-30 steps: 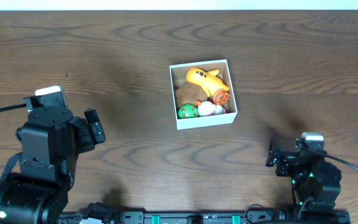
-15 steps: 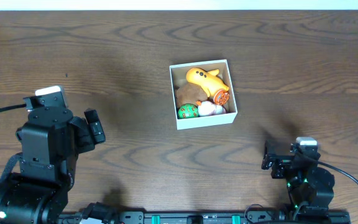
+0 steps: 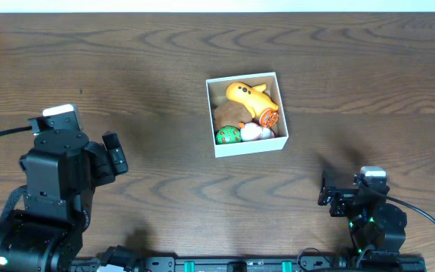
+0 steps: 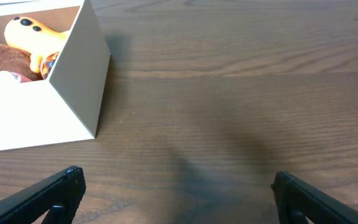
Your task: Pack container
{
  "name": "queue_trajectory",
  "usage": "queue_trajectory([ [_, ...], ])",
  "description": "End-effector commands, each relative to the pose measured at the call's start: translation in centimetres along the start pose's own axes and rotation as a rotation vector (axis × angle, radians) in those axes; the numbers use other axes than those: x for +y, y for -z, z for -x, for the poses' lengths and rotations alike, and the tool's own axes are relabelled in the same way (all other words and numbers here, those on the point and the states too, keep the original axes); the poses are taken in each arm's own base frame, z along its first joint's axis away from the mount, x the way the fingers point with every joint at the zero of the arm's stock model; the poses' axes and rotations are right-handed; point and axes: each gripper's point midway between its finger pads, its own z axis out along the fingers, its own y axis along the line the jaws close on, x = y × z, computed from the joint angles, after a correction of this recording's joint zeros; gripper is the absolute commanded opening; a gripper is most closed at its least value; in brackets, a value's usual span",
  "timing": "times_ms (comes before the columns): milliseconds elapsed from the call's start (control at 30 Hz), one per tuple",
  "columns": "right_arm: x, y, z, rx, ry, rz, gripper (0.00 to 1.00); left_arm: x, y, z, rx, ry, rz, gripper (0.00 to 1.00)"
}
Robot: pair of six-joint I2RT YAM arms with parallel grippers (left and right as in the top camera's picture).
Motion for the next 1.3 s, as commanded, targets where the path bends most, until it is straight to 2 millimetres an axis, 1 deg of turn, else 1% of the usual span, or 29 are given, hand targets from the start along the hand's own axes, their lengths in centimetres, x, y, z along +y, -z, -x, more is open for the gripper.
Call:
queue_trajectory([
  [0,0.2,-0.1,-0.1,-0.003,-0.005,0.012,0.99,0.4,0.2,0.3,-0.01,0.016,0.015,0.98],
  [600,0.2,-0.1,-0.2,-0.002,-0.005,0.012,0.99,0.5,0.2,0.1,-0.004,0.013,0.017,0.98],
  [667,0.2,-0.1,-0.2,-0.002,-0.005,0.012,0.99,0.8,0.4,0.4,-0.024,0.014,0.026,0.98],
  [767,0.2,-0.1,-0.2,-0.002,-0.005,0.012,0.99,1.7,0.3,0.6,-0.081,0.07,0.037,0.98],
  [833,0.2,-0.1,-0.2,-0.002,-0.005,0.012,0.99,2.0,0.0,0.8,-0.141,0.116,0.03,0.98],
  [900,0.2,-0.1,-0.2,-0.002,-0.005,0.012,0.99,2.2,-0.7,0.8,-0.21,0.158,0.024,0.98],
  [1000,0.2,-0.1,-0.2,-0.002,-0.005,0.012,0.99,2.3,-2.3,-0.1,-0.293,0.199,0.016,0.98],
  [1267,0.2,-0.1,-0.2,-0.002,-0.005,0.012,0.99,1.1,-6.7,-5.2,-0.447,0.249,-0.076,0.98],
])
